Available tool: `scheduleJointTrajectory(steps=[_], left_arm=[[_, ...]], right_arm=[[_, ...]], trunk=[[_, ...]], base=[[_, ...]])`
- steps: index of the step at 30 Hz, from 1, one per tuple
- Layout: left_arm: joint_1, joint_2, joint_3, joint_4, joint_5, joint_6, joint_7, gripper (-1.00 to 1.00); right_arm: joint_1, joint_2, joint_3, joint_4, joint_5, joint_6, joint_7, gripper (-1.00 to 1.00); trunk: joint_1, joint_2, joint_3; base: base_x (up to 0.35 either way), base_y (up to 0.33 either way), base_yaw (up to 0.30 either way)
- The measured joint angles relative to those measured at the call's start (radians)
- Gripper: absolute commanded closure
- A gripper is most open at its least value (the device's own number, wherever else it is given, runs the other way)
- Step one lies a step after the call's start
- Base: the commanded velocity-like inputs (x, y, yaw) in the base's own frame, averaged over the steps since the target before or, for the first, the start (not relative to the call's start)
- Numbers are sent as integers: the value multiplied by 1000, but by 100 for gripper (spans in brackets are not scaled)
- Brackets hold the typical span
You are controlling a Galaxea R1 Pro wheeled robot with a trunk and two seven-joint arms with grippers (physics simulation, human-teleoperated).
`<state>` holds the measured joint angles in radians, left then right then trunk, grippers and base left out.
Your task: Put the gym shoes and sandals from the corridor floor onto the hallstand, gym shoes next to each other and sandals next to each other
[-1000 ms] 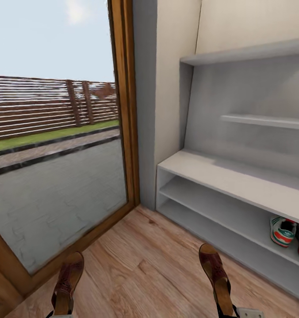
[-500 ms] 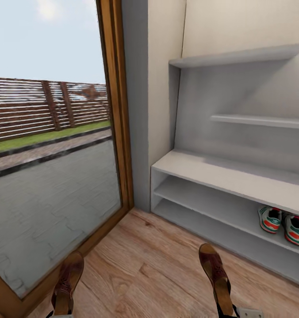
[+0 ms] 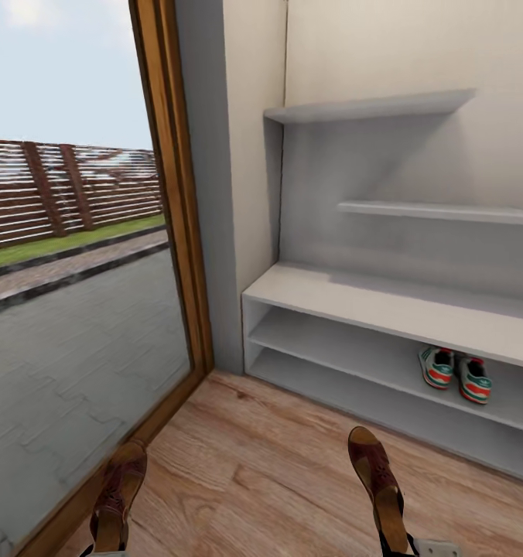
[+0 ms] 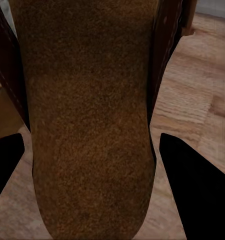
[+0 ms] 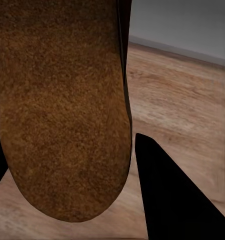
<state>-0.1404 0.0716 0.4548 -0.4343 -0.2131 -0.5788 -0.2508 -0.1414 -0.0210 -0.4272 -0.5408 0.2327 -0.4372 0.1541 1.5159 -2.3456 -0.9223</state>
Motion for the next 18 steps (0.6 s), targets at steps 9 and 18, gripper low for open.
scheduleJointTrajectory(steps=[9, 18], left_arm=[[0, 0, 0, 0, 0, 0, 0, 100], [0, 0, 0, 0, 0, 0, 0, 100]], right_arm=[[0, 0, 0, 0, 0, 0, 0, 100], [0, 0, 0, 2, 0, 0, 0, 100]], trunk=[[0, 0, 5], [0, 0, 11]], base=[[0, 2, -257], [26, 53, -257]])
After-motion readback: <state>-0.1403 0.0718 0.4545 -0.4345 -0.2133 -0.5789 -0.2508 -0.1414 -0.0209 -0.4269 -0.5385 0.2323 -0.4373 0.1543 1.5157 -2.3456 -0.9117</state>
